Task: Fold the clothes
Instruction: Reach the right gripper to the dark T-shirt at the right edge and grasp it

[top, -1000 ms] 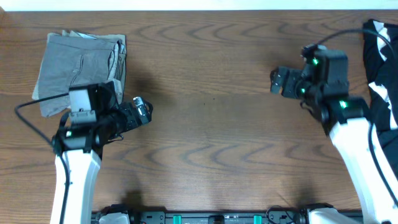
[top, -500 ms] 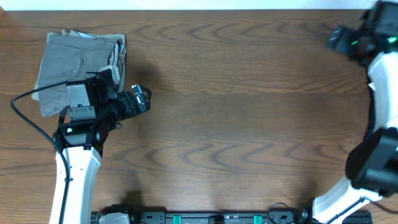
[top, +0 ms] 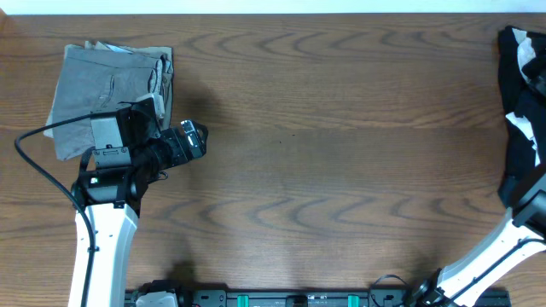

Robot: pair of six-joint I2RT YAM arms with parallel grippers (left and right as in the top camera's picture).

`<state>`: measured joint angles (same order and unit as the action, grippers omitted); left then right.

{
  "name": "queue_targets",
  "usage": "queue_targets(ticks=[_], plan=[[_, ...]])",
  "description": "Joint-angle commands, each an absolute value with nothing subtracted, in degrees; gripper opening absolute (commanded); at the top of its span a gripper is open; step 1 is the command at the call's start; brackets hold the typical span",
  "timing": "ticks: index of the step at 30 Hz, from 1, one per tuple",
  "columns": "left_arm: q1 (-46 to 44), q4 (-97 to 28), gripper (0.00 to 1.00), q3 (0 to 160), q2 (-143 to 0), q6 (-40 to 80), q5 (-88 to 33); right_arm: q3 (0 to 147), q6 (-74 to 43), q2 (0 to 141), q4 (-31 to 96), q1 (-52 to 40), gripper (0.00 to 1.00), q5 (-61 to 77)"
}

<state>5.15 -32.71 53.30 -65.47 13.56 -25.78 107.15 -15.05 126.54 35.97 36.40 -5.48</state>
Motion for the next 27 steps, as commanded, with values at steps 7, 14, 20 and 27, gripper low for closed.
queue_targets(ticks=[7,14,20,27], plan=[[5.3,-32.7,0.98,54.6,-65.3,12.7,-26.3,107.5,-11.5,127.3,34.6,39.8,0.60,-5.3],[5.3,-32.9,0.98,54.6,-65.3,12.7,-26.4,107.2,-11.9,131.4,33.3,39.0,0.60,-3.3],[5.3,-33.7,0.98,54.6,-65.3,12.7,-26.4,107.2,-12.4,133.9,32.6,39.0,0.50,-0.9],[5.3,-33.8,0.98,54.6,-65.3,12.7,-26.3,107.2,-12.3,132.5,32.1,39.0,0.01,6.0]])
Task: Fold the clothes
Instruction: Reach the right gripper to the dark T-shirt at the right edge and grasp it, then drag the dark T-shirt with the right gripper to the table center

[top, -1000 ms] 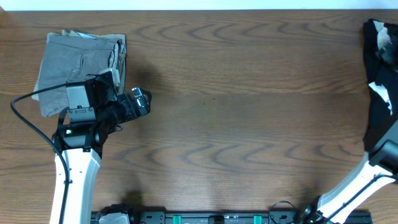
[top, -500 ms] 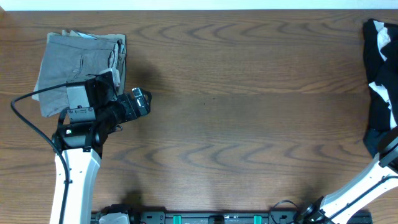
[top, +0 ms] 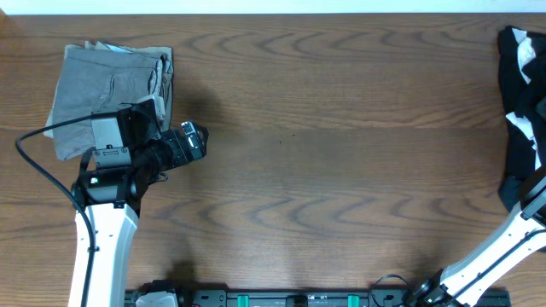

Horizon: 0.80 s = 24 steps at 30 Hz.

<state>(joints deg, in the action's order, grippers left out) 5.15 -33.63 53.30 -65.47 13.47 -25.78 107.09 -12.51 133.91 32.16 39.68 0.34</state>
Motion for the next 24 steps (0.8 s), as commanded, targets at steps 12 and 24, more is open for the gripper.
queue_targets(ticks=[12,24], plan=[[5.3,-33.8,0.98,54.6,-65.2,12.3,-26.6,107.2,-10.3,114.1,36.7,35.6,0.01,19.8],[5.3,-36.4,0.98,54.6,-63.7,10.7,-26.6,107.1,-9.5,109.9,45.8,15.3,0.01,22.5]])
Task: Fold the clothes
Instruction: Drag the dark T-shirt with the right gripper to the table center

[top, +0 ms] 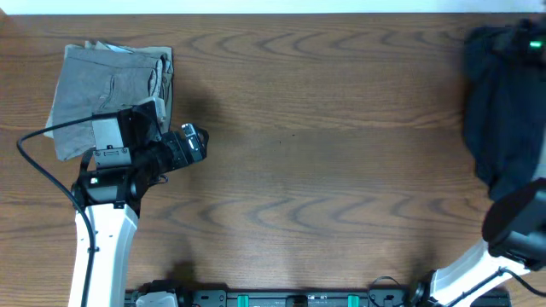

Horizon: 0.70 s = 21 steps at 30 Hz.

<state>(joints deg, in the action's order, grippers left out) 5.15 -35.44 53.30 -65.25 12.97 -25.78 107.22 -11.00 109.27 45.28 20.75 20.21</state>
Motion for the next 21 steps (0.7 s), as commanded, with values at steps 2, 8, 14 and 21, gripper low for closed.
queue_targets(ticks=[2,8,14,21], plan=[[5.3,-37.6,0.98,54.6,-62.9,9.5,-26.5,107.1,-9.1,109.9,45.9,10.7,0.01,22.4],[5.3,-39.2,0.98,54.6,-59.9,8.6,-26.3,107.1,-9.1,110.3,46.4,-4.1,0.01,19.8],[5.3,-39.9,0.98,54.6,-57.9,8.6,-26.3,107.1,-5.2,110.6,49.9,-16.8,0.01,17.3],[5.3,-39.8,0.98,54.6,-58.0,7.3,-26.3,107.1,6.5,110.6,55.2,-26.2,0.14,17.3]])
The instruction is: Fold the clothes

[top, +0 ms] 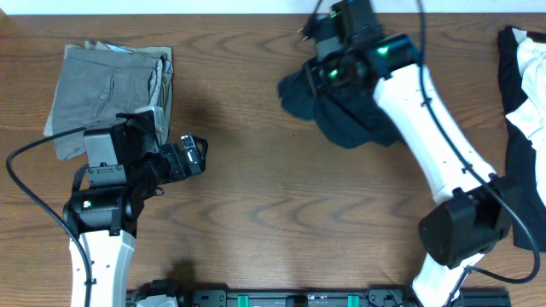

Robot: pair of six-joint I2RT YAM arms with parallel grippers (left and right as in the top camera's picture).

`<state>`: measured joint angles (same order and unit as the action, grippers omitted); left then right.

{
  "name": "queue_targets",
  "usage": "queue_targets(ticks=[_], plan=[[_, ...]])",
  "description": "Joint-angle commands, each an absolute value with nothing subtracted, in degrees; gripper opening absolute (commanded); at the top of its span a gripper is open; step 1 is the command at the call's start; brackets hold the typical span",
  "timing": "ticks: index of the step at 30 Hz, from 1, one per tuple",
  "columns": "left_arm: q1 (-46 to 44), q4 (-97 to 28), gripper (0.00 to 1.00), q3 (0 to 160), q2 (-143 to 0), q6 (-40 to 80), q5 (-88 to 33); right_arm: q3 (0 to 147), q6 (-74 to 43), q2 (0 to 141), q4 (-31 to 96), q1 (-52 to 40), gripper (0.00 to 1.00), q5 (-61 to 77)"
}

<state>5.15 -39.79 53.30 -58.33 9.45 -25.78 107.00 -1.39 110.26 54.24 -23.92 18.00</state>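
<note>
A dark navy garment (345,115) hangs bunched over the table's upper middle, and my right gripper (331,53) is shut on its top. The right arm reaches up to it from the lower right. A folded grey garment (107,85) lies flat at the far left. My left gripper (193,152) points right just off that garment's lower right corner, holding nothing that I can see. Its fingers are too dark and small to show whether they are apart.
A heap of black and white clothes (522,102) lies at the right edge of the wooden table (256,213). The left arm's cable (26,162) loops out past the grey garment on the left.
The right arm has carried the dark garment from the far right side to the upper middle of the table. The left arm has shifted slightly down and left.
At the two oldest moments the right arm stood low at the right edge by the clothes heap, with the left arm resting beside the folded grey garment. Then a dark garment was up in the air at the right. It now hangs at the table's upper middle.
</note>
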Motion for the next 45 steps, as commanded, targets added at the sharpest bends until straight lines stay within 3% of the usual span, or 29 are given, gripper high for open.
queue_targets(ticks=[1,2,7,12,15,23,35,45], plan=[[5.3,-39.8,0.98,54.6,-58.0,7.1,-26.3,107.1,8.8,110.6,56.1,-27.0,0.34,17.3],[5.3,-39.8,0.98,54.6,-58.1,7.1,-26.3,107.1,10.7,110.6,57.0,-27.7,0.45,16.5],[5.3,-39.9,0.98,54.6,-59.4,7.1,-26.4,107.1,5.4,110.6,57.4,-27.7,0.46,5.1],[3.2,-39.7,0.98,54.6,-61.9,7.1,-26.4,107.1,-4.9,110.6,57.5,-20.0,0.62,1.5],[1.0,-39.4,0.98,54.6,-63.4,7.1,-26.3,107.0,-10.3,110.8,59.1,-12.9,0.64,1.6],[-2.0,-36.6,0.98,54.6,-64.8,7.1,-26.3,100.6,-15.5,114.5,61.4,1.9,0.62,8.0],[-2.0,-36.6,0.98,54.6,-64.8,7.1,-26.3,89.3,-16.7,123.1,44.0,13.0,0.56,6.9],[-2.0,-36.4,0.98,54.6,-64.8,7.1,-26.3,87.6,-16.7,127.6,39.4,13.8,0.36,12.4]])
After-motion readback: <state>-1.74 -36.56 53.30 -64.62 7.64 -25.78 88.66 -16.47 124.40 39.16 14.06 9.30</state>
